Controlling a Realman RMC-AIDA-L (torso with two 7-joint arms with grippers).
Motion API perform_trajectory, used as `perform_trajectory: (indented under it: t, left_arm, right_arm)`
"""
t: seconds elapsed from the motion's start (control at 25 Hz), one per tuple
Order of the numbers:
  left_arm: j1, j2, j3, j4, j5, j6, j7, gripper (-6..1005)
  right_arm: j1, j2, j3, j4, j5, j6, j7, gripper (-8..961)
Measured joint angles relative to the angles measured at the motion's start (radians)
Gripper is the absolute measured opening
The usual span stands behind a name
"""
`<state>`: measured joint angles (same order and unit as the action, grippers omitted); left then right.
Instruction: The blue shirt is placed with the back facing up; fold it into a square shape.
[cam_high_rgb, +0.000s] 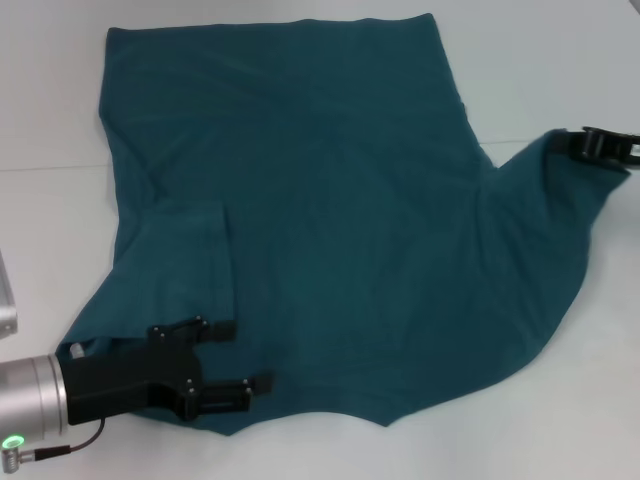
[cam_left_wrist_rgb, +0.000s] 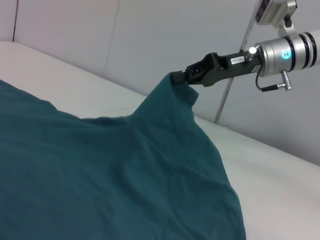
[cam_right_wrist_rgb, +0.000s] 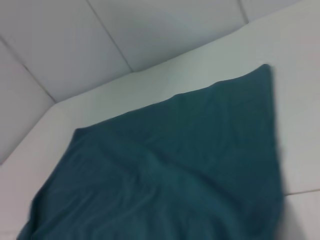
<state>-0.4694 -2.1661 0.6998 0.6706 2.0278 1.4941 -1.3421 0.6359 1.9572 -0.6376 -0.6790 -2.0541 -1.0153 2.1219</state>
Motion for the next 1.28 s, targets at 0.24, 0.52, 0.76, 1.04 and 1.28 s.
perform_trajectory:
  t: [0.24,0.52,0.76,1.04,1.28]
  left_arm:
    - [-0.001,0.001,-0.001,-0.002,-0.011,-0.001,-0.010,893]
    - [-0.004,0.003,-0.001,-0.002,-0.011,-0.027,-0.014,890]
    - [-0.004,0.003,0.000,-0.002,-0.008,-0.035,-0.014,888]
    - [-0.004,0.005,-0.003,-0.002,-0.009,-0.047,-0.013,885]
    - [0.004,0.007,-0.015,0.014,-0.011,-0.047,-0.037,882]
  right_arm:
    - [0.057,0.035,-0.112,0.037,-0.013,-0.001,0.015,36]
    - [0.150,0.097,-0.248,0.038,-0.017,0.000,0.016,137]
    - [0.142,0.113,-0.246,0.008,-0.019,0.030,0.019,390]
    - [0.056,0.066,-0.220,0.007,-0.014,0.025,0.042,601]
    - [-0.014,0.052,-0.135,0.001,0.001,-0.089,0.021,747]
